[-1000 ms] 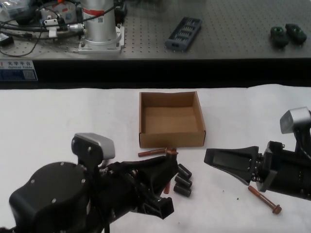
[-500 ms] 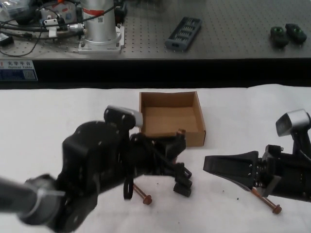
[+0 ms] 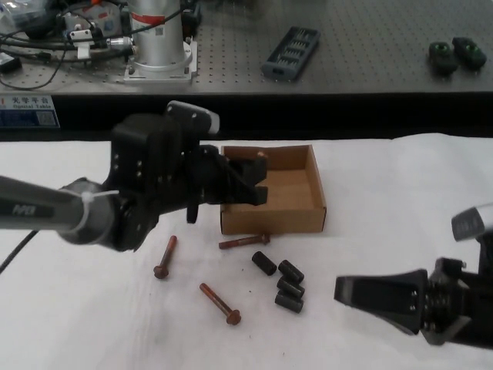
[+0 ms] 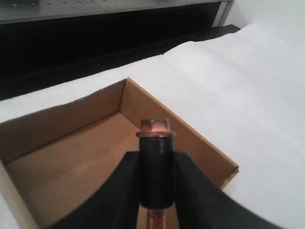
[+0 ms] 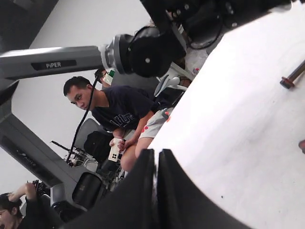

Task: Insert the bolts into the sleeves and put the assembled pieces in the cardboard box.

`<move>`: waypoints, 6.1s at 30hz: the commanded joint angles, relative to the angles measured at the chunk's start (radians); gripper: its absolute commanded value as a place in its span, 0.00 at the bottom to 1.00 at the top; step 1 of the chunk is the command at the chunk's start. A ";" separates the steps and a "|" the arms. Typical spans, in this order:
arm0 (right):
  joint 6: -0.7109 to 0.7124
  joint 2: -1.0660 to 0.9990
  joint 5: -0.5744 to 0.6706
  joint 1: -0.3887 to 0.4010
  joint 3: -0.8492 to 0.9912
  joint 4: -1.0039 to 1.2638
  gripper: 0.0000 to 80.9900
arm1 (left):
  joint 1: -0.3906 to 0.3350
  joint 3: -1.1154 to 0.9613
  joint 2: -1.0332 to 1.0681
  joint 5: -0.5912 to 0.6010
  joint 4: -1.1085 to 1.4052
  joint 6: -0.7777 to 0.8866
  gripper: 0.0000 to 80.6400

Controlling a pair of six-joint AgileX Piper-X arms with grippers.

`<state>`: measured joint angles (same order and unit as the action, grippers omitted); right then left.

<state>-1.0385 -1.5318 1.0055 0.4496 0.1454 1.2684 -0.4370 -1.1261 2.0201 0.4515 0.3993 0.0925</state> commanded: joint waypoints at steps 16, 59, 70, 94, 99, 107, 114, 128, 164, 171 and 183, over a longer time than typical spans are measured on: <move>-0.023 0.015 -0.003 -0.005 -0.007 0.098 0.05 | -0.001 -0.084 0.069 -0.107 -0.039 -0.221 0.45; -0.040 0.015 0.133 -0.077 0.042 0.084 0.05 | -0.094 -0.070 -0.218 -0.149 -1.173 -1.570 0.34; -0.040 0.015 0.181 -0.077 0.042 0.086 0.05 | -0.135 -0.069 -0.147 -0.289 -1.200 -1.692 0.34; -0.040 0.015 0.179 -0.077 0.032 0.108 0.05 | -0.164 0.001 -0.118 -0.281 -1.147 -1.797 0.32; -0.040 0.015 0.179 -0.077 0.033 0.108 0.05 | -0.168 0.001 -0.118 -0.283 -1.156 -1.794 0.17; -0.040 0.015 0.179 -0.077 0.033 0.108 0.05 | -0.168 0.001 -0.118 -0.253 -1.121 -1.384 0.14; -0.040 0.015 0.179 -0.081 0.033 0.108 0.05 | -0.168 -0.015 -0.126 -0.091 -0.864 -0.764 0.14; -0.070 0.015 0.179 -0.081 0.054 0.107 0.05 | -0.094 -0.013 -0.243 0.020 -0.826 -0.536 0.14; -0.067 0.015 0.182 -0.081 0.049 0.107 0.05 | -0.217 -0.077 -0.100 -0.311 -0.945 -0.981 0.34; -0.067 0.015 0.182 -0.081 0.049 0.107 0.05 | -0.234 -0.084 -0.066 -0.278 -0.994 -0.956 0.34; -0.068 0.015 0.192 -0.081 0.049 0.107 0.05 | -0.249 -0.084 -0.060 -0.237 -1.041 -0.904 0.34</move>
<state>-1.0835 -1.5318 1.1906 0.3758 0.1886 1.3510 -0.6735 -1.2111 1.9397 0.1789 -0.5895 -0.8371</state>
